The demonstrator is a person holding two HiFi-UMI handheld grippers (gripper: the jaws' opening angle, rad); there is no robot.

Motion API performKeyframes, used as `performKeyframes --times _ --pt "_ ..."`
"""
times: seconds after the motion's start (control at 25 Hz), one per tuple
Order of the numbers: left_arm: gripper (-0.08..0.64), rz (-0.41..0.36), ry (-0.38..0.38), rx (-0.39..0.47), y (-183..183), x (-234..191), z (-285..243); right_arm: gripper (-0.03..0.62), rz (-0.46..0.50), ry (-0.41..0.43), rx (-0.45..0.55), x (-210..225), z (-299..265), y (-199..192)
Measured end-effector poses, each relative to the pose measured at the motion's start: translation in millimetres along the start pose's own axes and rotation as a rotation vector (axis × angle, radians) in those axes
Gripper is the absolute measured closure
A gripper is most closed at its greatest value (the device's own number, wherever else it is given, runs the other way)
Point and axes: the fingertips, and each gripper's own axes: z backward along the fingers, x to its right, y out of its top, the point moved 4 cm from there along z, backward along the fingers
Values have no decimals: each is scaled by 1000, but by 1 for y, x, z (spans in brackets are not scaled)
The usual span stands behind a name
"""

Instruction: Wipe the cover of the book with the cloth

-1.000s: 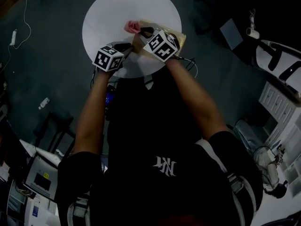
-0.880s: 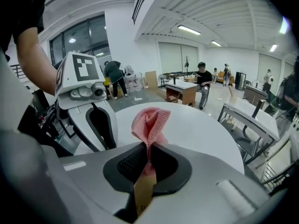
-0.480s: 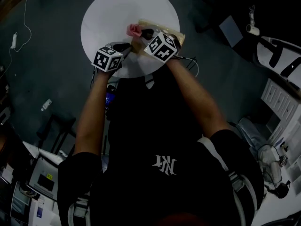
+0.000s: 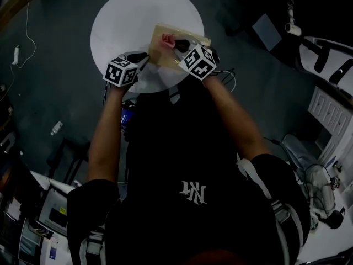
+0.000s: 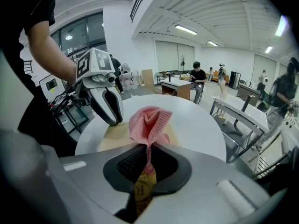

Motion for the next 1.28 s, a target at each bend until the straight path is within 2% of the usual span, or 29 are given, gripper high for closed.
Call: performKeyframes --times 0.8,0.96,1.04,1.12,1.2,1.28 --pt "511 -9 5 -14 3 4 -1 569 -137 -115 -80 15 92 -95" --pt "512 -1 1 -14 1 4 -5 569 -195 -128 -181 20 101 -129" --pt "515 2 0 -16 -1 5 -8 569 -236 -162 -231 24 113 -143" --pt "517 -10 -2 -12 0 5 -8 571 -238 -220 -185 31 131 -130" --pt "517 -18 -6 -5 0 3 -7 571 -197 -262 -84 35 143 -92" --pt "517 -20 -4 -2 0 1 -5 571 -150 -270 10 35 144 -50"
